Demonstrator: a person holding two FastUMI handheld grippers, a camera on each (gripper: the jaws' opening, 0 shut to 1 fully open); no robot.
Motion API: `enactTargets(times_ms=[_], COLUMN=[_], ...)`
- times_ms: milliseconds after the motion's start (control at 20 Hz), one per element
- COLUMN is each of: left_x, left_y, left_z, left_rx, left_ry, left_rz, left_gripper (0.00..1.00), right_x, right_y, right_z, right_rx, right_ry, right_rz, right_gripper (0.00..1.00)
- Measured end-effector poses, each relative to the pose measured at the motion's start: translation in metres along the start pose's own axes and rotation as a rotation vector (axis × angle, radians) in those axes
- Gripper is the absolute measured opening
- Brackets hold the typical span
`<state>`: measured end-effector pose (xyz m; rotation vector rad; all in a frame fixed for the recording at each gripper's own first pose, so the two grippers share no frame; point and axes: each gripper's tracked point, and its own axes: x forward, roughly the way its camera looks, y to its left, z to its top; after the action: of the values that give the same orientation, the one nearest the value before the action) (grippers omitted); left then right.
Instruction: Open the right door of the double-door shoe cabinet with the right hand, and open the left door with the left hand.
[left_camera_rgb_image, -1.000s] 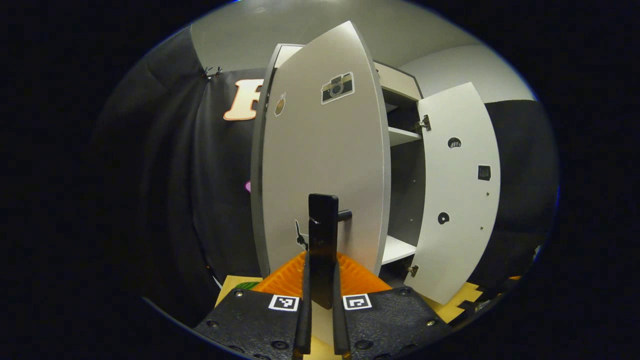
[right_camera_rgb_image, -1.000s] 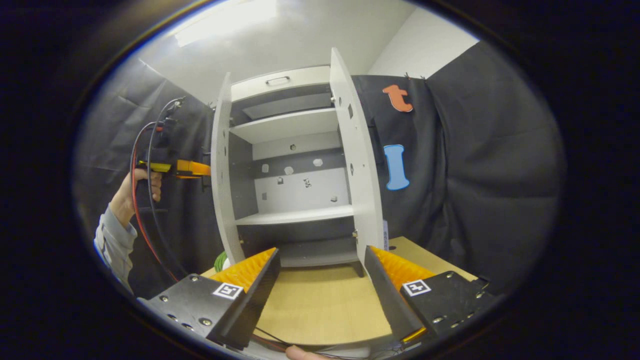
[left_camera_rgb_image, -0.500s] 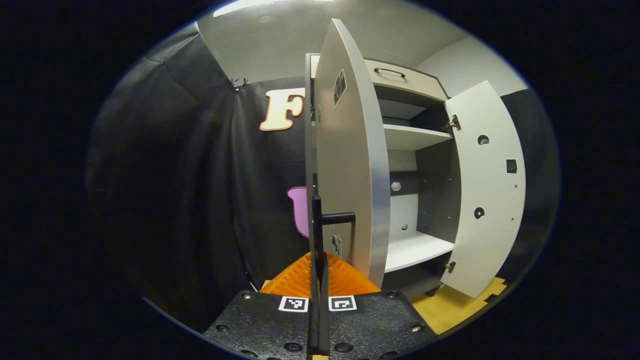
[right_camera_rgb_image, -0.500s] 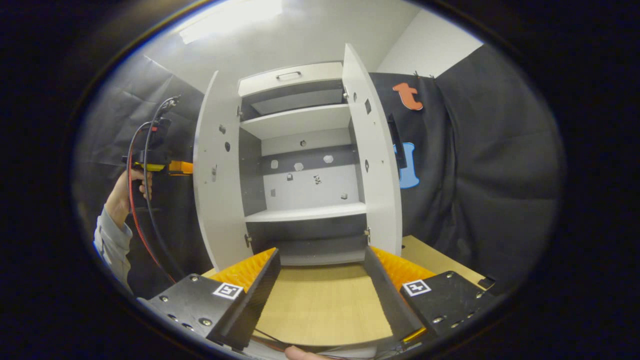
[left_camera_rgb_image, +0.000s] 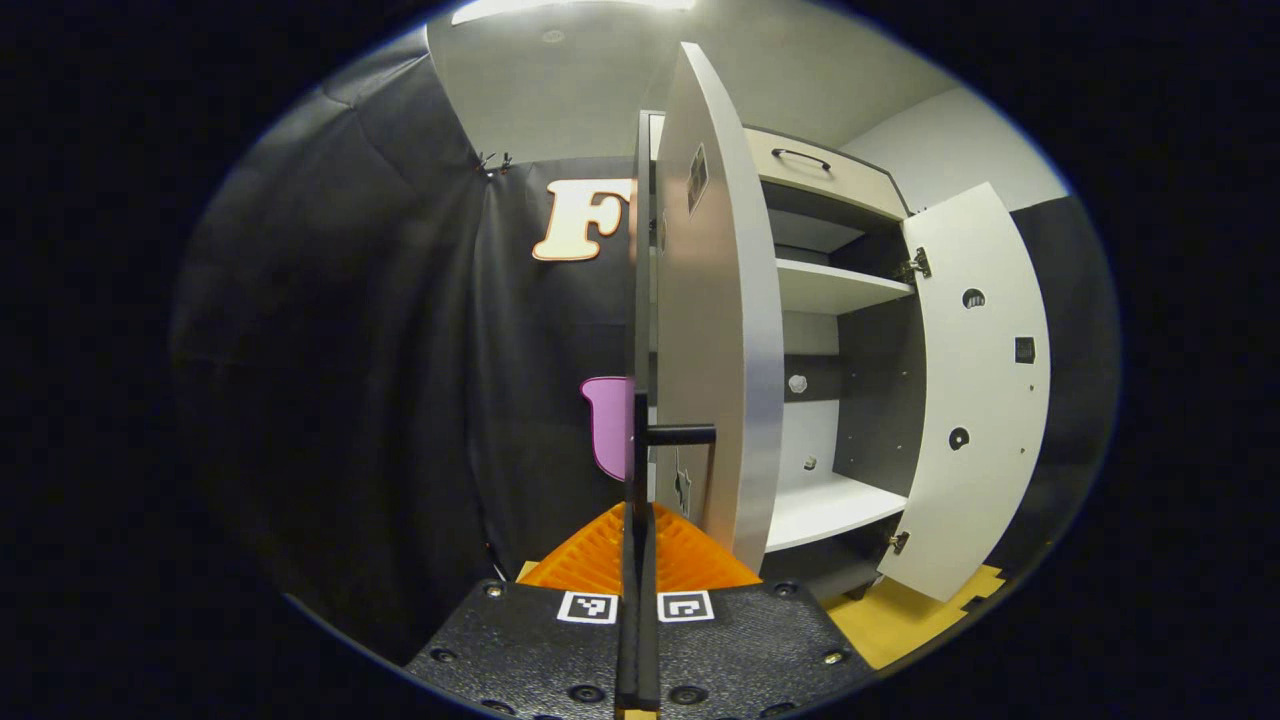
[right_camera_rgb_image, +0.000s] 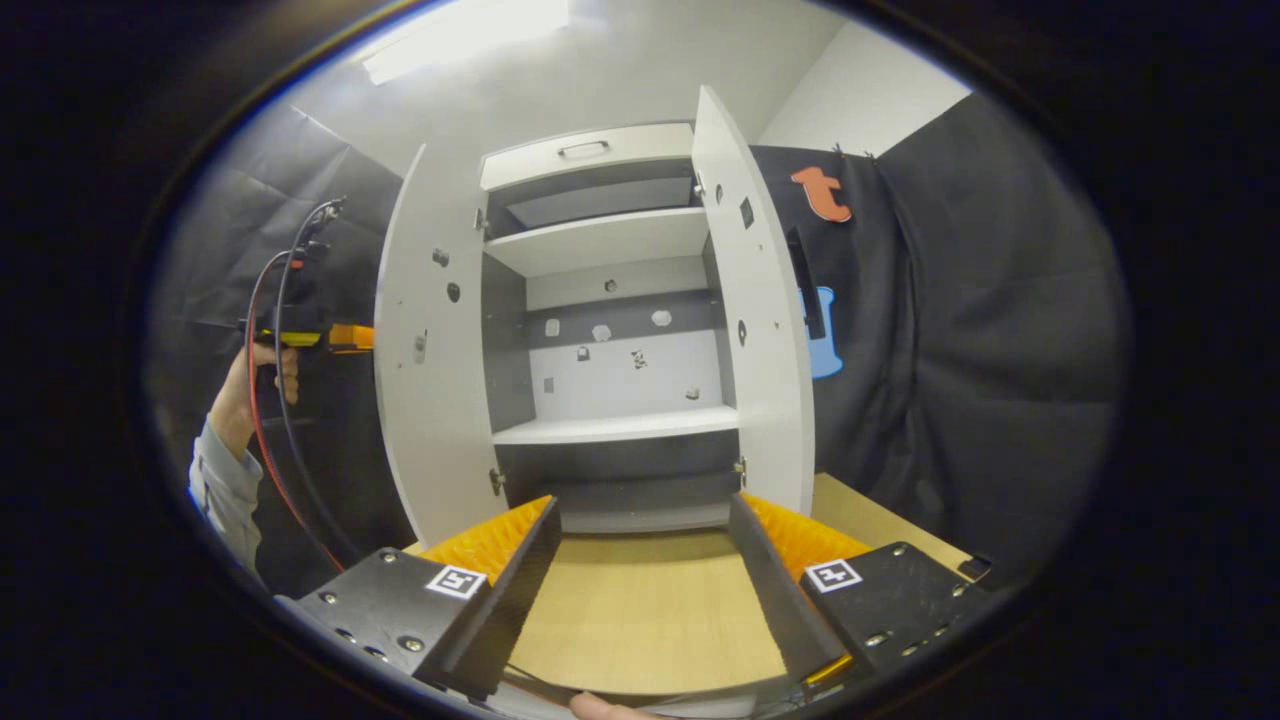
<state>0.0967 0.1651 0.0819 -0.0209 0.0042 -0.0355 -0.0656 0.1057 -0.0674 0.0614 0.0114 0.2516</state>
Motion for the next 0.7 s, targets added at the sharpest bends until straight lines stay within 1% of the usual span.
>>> enactTargets(times_ms=[50,100,150,200,300,350,400,450,500,600,650,700], left_x=[-0.001,-0.003,-0.010,-0.014,-0.027,-0.035,-0.043,-0.048,-0.054,-0.065,-0.073,-0.080], left_y=[0.000,-0.003,-0.005,-0.005,-0.004,-0.007,-0.014,-0.021,-0.027,-0.039,-0.044,-0.049], left_z=[0.000,-0.002,-0.004,-0.003,-0.004,-0.004,-0.005,-0.009,-0.011,-0.010,-0.012,-0.013], left_rx=[0.002,-0.003,-0.012,-0.021,-0.017,-0.030,-0.047,-0.061,-0.061,-0.021,0.002,0.013], left_ry=[0.001,0.004,0.021,0.004,-0.005,-0.006,-0.001,0.002,0.002,-0.019,-0.012,-0.019], left_rz=[0.010,0.013,0.016,0.024,0.045,0.044,0.041,0.036,0.031,0.027,0.037,0.044], left_gripper=[0.01,0.01,0.01,0.06,0.06,0.06,0.06,0.08,0.20,0.54,0.57,0.59], right_x=[0.000,0.002,0.005,0.007,0.012,0.015,0.015,0.016,0.016,0.013,0.013,0.012], right_y=[-0.002,-0.003,-0.004,-0.005,-0.014,-0.017,-0.019,-0.017,-0.018,-0.023,-0.024,-0.025], right_z=[0.002,0.005,0.010,0.015,0.026,0.030,0.032,0.034,0.037,0.041,0.042,0.043], right_rx=[-0.001,0.001,-0.001,-0.006,-0.027,-0.034,-0.032,-0.027,-0.022,-0.016,-0.013,-0.010], right_ry=[-0.004,-0.006,-0.014,-0.021,-0.040,-0.047,-0.048,-0.050,-0.051,-0.058,-0.061,-0.063], right_rz=[-0.003,-0.009,-0.009,-0.012,-0.047,-0.061,-0.065,-0.062,-0.062,-0.068,-0.073,-0.078], right_gripper=[1.00,0.96,1.00,1.00,1.00,0.96,0.96,1.00,1.00,1.00,1.00,0.96])
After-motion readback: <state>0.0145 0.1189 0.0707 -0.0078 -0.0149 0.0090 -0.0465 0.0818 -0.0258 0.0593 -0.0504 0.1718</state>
